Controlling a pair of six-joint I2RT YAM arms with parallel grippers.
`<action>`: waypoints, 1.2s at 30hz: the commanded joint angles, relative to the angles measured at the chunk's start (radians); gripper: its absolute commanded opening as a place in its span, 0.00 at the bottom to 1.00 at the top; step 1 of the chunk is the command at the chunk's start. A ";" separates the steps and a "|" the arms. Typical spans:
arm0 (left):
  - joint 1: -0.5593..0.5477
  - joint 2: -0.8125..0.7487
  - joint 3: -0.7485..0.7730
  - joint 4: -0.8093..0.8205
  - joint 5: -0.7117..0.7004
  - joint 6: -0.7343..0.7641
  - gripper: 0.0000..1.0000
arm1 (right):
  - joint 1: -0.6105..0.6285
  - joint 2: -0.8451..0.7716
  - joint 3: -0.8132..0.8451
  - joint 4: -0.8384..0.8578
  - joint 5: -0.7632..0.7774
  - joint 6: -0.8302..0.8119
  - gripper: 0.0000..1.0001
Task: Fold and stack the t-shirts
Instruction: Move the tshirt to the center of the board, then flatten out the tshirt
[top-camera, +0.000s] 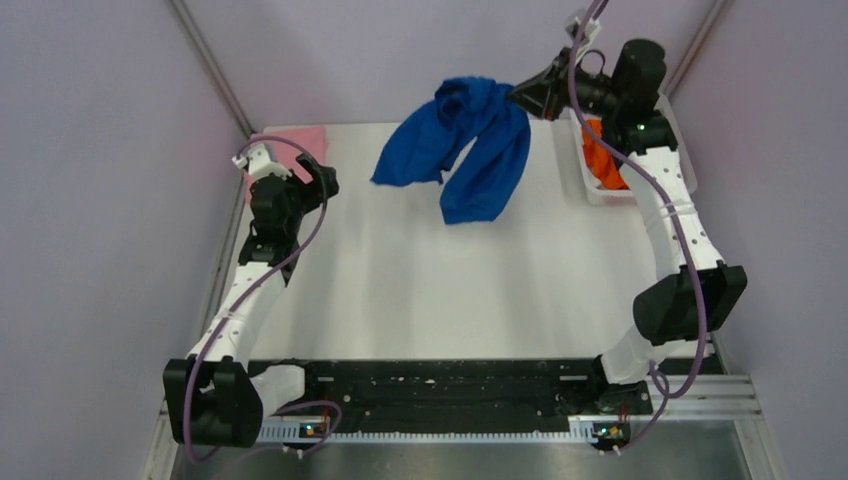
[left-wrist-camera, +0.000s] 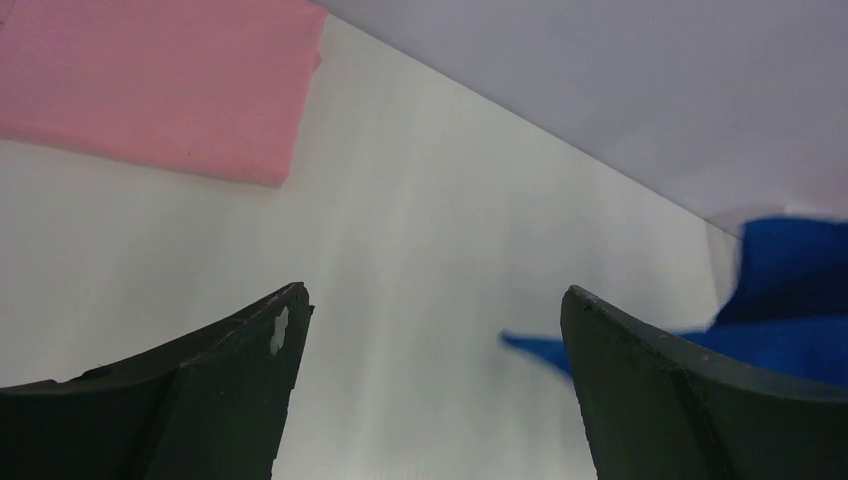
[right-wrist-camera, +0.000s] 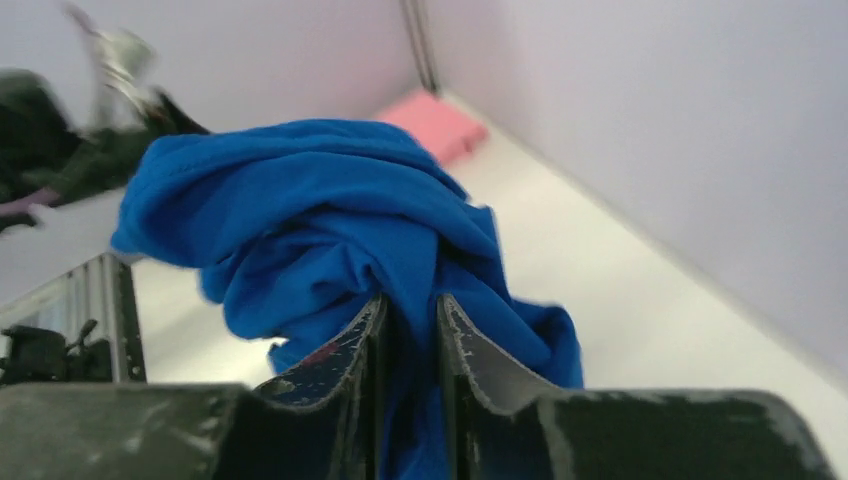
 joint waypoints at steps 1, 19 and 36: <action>0.000 0.003 -0.002 -0.014 0.001 -0.032 0.99 | -0.009 -0.081 -0.395 -0.001 0.371 -0.151 0.35; -0.118 0.318 0.096 -0.410 0.246 -0.083 0.99 | -0.012 0.008 -0.525 -0.048 0.819 -0.078 0.99; -0.367 0.265 -0.007 -0.680 0.018 0.050 0.92 | -0.005 -0.086 -0.728 0.063 0.779 0.110 0.99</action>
